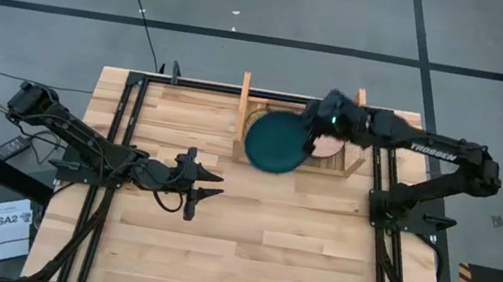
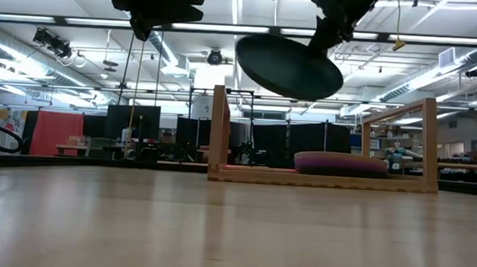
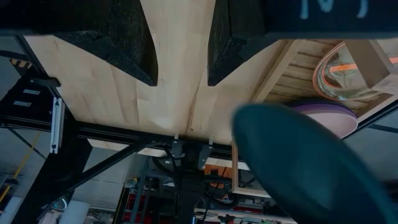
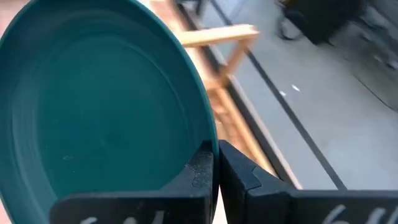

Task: Place and stack plates onto a shelf
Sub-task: Stack the large dark blue plate on top of the large purple plate on the shelf

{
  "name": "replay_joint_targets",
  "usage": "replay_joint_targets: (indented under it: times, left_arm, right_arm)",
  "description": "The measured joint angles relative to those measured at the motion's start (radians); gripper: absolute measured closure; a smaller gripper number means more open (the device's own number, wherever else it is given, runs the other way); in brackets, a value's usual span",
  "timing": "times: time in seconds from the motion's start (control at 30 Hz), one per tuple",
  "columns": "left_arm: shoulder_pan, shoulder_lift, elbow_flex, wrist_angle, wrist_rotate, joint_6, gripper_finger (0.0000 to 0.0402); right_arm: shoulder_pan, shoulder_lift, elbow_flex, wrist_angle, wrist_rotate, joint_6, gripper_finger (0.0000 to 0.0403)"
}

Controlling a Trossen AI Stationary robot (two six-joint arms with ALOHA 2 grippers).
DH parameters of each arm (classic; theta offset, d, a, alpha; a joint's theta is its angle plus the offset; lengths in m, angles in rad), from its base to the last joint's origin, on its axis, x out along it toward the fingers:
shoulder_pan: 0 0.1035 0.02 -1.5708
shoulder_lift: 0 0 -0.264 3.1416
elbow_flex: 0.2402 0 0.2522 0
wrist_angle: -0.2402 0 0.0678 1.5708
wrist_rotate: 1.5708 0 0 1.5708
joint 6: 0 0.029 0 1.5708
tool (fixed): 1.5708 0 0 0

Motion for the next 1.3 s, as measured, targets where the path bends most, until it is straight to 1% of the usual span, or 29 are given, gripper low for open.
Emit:
replay_joint_targets:
  times: [0.2, 0.37, 0.57, 0.73, 0.9, 1.3]
  left_arm:
    - [0.0, 0.0, 0.0, 0.0, 0.0, 0.0, 0.0255]
    - [0.0, 0.0, 0.0, 0.0, 0.0, 0.0, 0.0255]
    - [0.0, 0.0, 0.0, 0.0, 0.0, 0.0, 0.0255]
    - [0.0, 0.0, 0.0, 0.0, 0.0, 0.0, 0.0255]
    - [0.0, 0.0, 0.0, 0.0, 0.0, 0.0, 0.0255]
    - [0.0, 0.0, 0.0, 0.0, 0.0, 0.0, 0.0255]
  right_arm:
    - [-0.186, 0.0, 0.031, -0.038, -0.015, -0.006, 0.0386]
    - [-0.334, 0.0, 0.032, -0.088, -0.105, -0.01, 0.0386]
    - [-0.459, 0.0, 0.032, -0.166, -0.134, 0.006, 0.0386]
    - [-0.519, 0.0, 0.031, -0.22, -0.143, 0.006, 0.0386]
    - [-0.552, 0.0, 0.025, -0.255, -0.18, 0.006, 0.0386]
    - [-0.588, 0.0, -0.117, -0.247, -0.186, -0.052, 0.0386]
